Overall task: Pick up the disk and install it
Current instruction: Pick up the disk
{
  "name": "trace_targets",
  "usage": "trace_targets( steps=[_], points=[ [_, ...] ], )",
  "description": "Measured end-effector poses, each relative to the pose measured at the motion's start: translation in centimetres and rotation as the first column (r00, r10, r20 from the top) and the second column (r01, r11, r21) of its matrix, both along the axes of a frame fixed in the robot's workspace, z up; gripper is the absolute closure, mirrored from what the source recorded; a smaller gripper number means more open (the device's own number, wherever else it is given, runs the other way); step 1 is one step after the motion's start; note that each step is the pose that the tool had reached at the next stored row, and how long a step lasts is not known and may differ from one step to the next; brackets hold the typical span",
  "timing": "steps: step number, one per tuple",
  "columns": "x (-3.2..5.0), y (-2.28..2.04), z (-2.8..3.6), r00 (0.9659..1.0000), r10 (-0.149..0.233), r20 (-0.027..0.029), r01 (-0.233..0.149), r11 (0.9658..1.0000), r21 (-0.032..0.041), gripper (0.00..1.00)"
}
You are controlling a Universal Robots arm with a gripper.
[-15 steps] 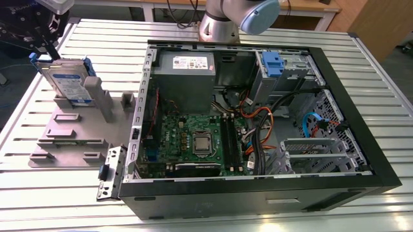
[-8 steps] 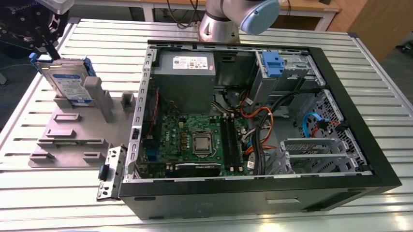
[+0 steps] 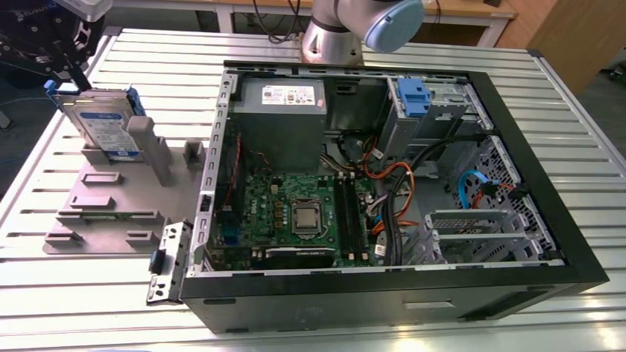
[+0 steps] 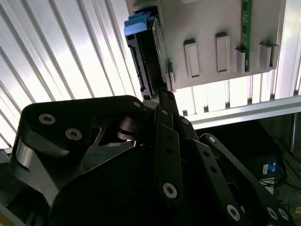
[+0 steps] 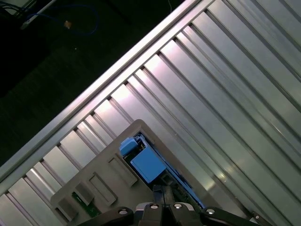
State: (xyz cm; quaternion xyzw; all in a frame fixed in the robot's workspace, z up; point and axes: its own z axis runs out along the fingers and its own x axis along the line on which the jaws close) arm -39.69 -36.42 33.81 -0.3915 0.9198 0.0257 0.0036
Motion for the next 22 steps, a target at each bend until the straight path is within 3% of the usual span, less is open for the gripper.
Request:
trace_targets(
  steps=[7, 13, 17, 22],
  points=[
    [0.00, 0.00, 0.00, 1.0000, 0.009, -0.0001, -0.009, 1.0000, 0.0000, 0.89],
    [0.00, 0.00, -0.02, 0.9965, 0.083, 0.0001, -0.083, 0.9965, 0.0001, 0.89],
    [0.00, 0.00, -0.05, 0.9889, 0.149, 0.0000, -0.149, 0.9889, 0.0000, 0.89],
    [0.00, 0.00, -0.11, 0.9721, 0.235, 0.0001, -0.235, 0.9721, 0.0000, 0.89]
  ],
)
